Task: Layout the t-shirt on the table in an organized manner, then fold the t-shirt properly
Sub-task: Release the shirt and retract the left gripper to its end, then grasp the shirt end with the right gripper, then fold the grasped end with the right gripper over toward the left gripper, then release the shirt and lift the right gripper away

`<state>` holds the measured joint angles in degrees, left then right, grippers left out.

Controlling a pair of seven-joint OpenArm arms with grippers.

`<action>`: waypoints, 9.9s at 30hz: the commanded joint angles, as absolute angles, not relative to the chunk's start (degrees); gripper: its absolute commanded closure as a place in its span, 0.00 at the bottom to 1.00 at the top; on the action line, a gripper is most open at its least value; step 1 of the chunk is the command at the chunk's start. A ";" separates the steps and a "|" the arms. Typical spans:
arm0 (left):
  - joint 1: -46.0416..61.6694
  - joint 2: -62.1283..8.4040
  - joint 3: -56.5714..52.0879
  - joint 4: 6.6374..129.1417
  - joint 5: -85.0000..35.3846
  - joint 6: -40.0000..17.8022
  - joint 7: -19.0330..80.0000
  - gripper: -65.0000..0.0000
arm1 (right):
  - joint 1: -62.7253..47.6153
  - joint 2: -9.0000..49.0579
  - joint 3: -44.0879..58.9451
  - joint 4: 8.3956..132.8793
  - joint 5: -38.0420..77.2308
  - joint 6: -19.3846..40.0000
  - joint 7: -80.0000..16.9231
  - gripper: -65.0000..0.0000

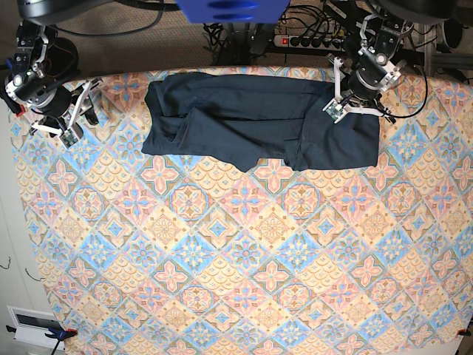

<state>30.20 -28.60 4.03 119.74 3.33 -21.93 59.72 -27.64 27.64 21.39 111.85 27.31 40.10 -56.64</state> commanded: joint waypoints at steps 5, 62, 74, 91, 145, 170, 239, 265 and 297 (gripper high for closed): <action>30.73 -29.49 -2.07 120.84 -6.73 -21.58 59.30 1.00 | -27.38 28.70 22.02 112.66 27.82 40.00 -55.69 0.64; 22.46 -29.76 -19.91 98.24 -32.13 -20.97 71.78 0.58 | -26.24 27.56 21.49 112.75 27.82 40.00 -55.96 0.64; 20.79 -29.49 -19.56 98.86 -25.71 -21.05 71.78 0.57 | -26.24 27.47 21.49 112.75 27.82 40.00 -55.96 0.64; 22.81 -28.88 -33.27 103.16 -58.07 -24.66 72.22 0.58 | -26.24 27.82 11.65 112.92 27.91 40.00 -60.44 0.64; 22.46 -24.40 -33.10 100.44 -58.68 -24.66 72.13 0.58 | -12.79 12.53 8.31 83.91 65.01 40.00 -70.02 0.43; 22.46 -24.31 -33.10 100.44 -59.03 -24.66 72.04 0.58 | -0.40 15.43 17.54 83.91 49.98 40.00 -69.93 1.00; 13.93 -6.37 -21.05 91.03 -34.86 -24.40 60.79 1.00 | 8.31 1.27 -56.57 100.26 -14.55 40.00 -56.31 0.60; 14.29 -8.75 -20.97 98.68 -39.52 -24.66 61.76 1.00 | -2.24 8.22 -15.96 112.66 8.13 40.00 -50.95 0.66; -4.53 -5.05 -12.35 83.65 -23.87 -20.18 60.97 1.00 | 1.54 14.90 -34.51 110.29 17.10 40.00 -56.84 0.66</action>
